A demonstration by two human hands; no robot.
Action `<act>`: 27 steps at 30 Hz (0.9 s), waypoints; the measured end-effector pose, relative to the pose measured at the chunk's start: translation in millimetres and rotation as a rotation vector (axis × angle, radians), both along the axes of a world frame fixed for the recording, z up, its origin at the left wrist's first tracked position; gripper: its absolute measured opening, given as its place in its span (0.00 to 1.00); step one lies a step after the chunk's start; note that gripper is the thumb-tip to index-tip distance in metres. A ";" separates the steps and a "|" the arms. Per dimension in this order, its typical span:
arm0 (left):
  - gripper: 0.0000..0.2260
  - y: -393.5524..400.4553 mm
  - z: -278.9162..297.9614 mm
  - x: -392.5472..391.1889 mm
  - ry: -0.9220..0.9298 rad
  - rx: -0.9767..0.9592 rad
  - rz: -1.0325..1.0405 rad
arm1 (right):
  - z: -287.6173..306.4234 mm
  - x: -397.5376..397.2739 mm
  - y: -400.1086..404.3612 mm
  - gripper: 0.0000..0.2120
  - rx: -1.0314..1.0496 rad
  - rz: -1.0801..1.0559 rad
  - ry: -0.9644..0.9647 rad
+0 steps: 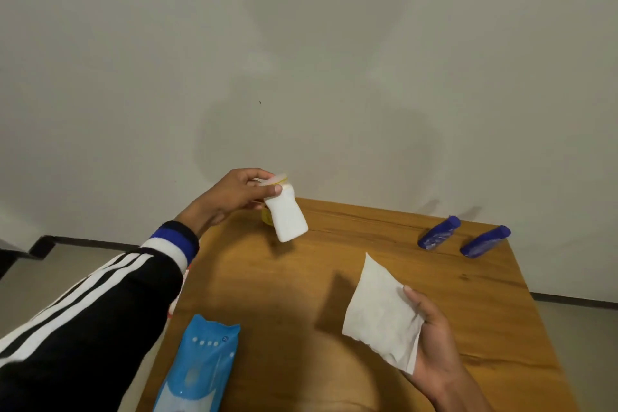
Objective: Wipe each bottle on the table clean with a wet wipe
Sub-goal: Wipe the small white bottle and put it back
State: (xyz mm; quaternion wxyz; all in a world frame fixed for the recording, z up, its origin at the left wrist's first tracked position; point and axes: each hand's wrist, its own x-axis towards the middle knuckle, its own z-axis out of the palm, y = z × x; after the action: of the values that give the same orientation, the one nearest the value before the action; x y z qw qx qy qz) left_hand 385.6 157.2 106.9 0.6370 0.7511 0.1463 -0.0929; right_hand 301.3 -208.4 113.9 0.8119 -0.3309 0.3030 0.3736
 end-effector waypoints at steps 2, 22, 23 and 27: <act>0.14 -38.8 10.2 -7.8 -0.025 -0.080 0.028 | 6.9 -3.3 -24.2 0.34 0.011 -0.012 -0.038; 0.22 -319.7 55.9 -71.5 0.086 -0.574 0.081 | 68.7 -11.2 -202.8 0.19 -0.096 -0.315 -0.419; 0.22 -323.1 57.7 -71.8 0.096 -0.605 0.085 | 73.6 -10.2 -198.6 0.17 -0.149 -0.349 -0.480; 0.22 -338.7 63.6 -72.9 0.092 -0.779 0.130 | 92.7 -11.4 -163.8 0.19 -0.672 -0.203 -1.110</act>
State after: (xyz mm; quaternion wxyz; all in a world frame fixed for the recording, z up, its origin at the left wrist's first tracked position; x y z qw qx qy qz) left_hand 312.7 -181.5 170.5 0.8716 0.4374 0.1759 -0.1345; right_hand 290.0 -372.2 206.6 0.7311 -0.6800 -0.0310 -0.0464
